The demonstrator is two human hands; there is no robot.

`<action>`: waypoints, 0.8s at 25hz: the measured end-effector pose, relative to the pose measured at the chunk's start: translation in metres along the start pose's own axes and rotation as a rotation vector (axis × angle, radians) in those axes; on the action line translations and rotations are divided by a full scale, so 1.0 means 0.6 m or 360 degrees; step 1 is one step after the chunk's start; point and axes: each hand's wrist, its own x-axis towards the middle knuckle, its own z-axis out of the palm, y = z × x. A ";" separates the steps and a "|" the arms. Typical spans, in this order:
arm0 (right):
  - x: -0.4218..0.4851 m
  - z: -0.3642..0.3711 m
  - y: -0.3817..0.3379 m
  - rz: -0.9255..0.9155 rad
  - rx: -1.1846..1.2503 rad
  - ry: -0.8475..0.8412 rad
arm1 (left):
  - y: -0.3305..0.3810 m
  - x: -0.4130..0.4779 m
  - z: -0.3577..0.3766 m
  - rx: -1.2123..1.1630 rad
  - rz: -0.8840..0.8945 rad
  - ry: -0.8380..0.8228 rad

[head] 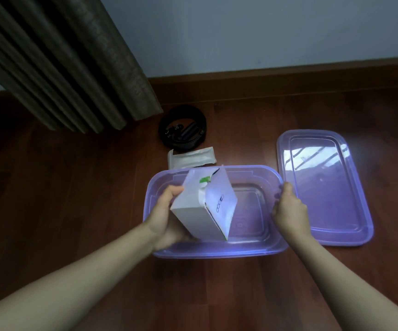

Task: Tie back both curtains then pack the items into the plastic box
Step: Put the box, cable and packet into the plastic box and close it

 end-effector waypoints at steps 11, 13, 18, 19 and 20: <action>0.000 0.000 0.000 -0.0004 0.0005 -0.0013 | -0.022 0.023 0.009 0.1501 0.1276 0.0690; 0.000 0.000 -0.001 0.0012 0.0018 -0.0018 | -0.031 0.026 0.039 0.2097 0.1352 0.0360; 0.000 -0.001 -0.002 -0.0005 0.0013 -0.0018 | -0.043 0.061 0.060 0.3248 0.1094 0.0195; 0.000 -0.002 -0.002 -0.0008 0.0011 -0.0021 | -0.044 0.064 0.057 0.3247 0.1097 0.0229; 0.000 -0.002 -0.003 -0.0008 0.0010 -0.0024 | -0.046 0.064 0.053 0.3273 0.1121 0.0247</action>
